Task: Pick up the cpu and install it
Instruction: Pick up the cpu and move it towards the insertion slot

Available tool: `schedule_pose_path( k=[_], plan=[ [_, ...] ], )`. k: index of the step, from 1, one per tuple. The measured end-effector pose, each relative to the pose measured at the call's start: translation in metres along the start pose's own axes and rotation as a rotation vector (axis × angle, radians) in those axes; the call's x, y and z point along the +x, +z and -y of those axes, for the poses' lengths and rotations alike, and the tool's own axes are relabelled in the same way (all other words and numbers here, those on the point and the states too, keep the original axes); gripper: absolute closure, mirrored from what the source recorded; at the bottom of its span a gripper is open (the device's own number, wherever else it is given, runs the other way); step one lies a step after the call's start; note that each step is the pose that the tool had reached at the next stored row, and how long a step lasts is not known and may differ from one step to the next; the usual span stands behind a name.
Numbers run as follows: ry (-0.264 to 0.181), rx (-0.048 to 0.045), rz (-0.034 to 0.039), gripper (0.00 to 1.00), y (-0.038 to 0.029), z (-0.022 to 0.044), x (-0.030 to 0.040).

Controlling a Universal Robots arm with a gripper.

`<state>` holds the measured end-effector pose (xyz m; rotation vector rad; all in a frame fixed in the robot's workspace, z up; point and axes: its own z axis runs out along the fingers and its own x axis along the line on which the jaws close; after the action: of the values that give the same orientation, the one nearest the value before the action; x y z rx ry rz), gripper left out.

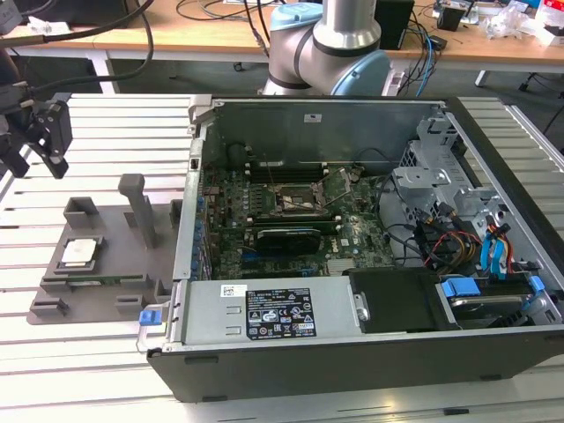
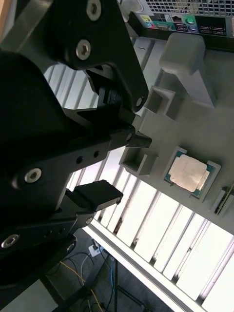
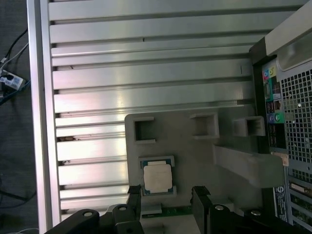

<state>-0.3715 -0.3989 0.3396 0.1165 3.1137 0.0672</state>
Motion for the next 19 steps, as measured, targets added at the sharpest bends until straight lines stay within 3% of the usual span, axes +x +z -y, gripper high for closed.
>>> schedule_pose_path(
  k=[16, 17, 19],
  plan=[
    [0.0, 0.0, 0.0, 0.45, 0.0075, 0.0003, 0.0002],
    [0.0, 0.0, 0.0, 0.45, 0.0083, 0.0004, 0.0002],
    [0.0, 0.0, -0.0001, 0.45, 0.0162, 0.0007, 0.0004]
  ],
)
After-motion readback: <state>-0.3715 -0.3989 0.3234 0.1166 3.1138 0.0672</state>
